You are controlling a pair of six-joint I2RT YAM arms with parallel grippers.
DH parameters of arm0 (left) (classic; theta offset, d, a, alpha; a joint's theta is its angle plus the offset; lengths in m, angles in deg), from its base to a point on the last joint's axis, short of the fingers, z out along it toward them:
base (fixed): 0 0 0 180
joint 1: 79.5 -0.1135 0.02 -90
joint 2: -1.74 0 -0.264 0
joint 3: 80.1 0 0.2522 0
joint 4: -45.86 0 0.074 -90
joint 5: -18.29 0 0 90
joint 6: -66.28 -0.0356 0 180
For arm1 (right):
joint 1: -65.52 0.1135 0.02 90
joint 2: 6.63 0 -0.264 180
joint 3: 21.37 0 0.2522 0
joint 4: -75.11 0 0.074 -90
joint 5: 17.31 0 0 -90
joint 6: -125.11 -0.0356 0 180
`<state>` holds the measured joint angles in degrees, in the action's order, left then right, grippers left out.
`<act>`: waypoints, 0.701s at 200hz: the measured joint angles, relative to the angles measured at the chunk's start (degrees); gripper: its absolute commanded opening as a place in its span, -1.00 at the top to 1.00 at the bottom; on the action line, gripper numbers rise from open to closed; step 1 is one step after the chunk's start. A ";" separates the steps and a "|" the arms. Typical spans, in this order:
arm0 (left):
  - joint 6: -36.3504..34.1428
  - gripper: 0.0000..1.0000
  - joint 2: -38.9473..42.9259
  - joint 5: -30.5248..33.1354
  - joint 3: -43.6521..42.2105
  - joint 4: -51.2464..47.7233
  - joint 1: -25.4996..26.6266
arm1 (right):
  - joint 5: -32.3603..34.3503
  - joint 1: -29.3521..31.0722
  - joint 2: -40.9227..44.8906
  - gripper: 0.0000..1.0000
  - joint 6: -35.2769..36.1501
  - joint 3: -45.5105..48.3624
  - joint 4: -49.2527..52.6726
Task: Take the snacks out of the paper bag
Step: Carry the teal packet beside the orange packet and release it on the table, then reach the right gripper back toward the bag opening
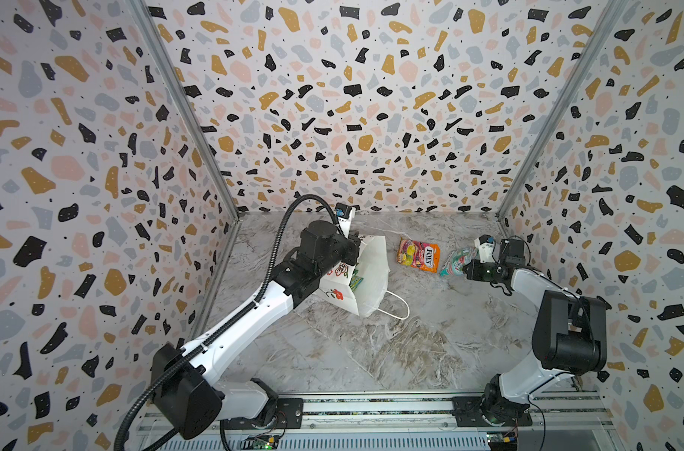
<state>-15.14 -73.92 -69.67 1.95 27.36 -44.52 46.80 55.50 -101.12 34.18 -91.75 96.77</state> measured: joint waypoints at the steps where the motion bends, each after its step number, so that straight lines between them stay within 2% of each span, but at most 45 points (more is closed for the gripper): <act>1: 0.00 1.00 0.00 -0.02 0.00 0.00 0.00 | 0.26 0.00 -0.09 0.82 0.04 -0.07 0.04; 26: 0.00 1.00 0.00 -0.20 0.00 0.00 0.00 | 3.98 0.00 -1.64 0.67 0.22 -1.27 1.09; 76: 0.00 1.00 0.00 -0.57 0.00 0.00 0.00 | 6.99 -0.04 -5.55 0.52 0.85 -3.37 2.01; 111: -0.02 1.00 0.00 -0.79 0.00 0.00 0.00 | 8.63 -0.04 -7.06 -0.02 0.63 -5.16 2.78; 140: -0.20 1.00 0.00 -1.31 0.00 0.00 0.00 | 11.08 -0.04 -6.91 -0.24 -0.50 -5.44 2.82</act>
<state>-15.34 -73.92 -70.98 1.95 27.36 -44.52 57.89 55.45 -108.03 33.68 -97.19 99.59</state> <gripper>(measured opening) 0.047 0.585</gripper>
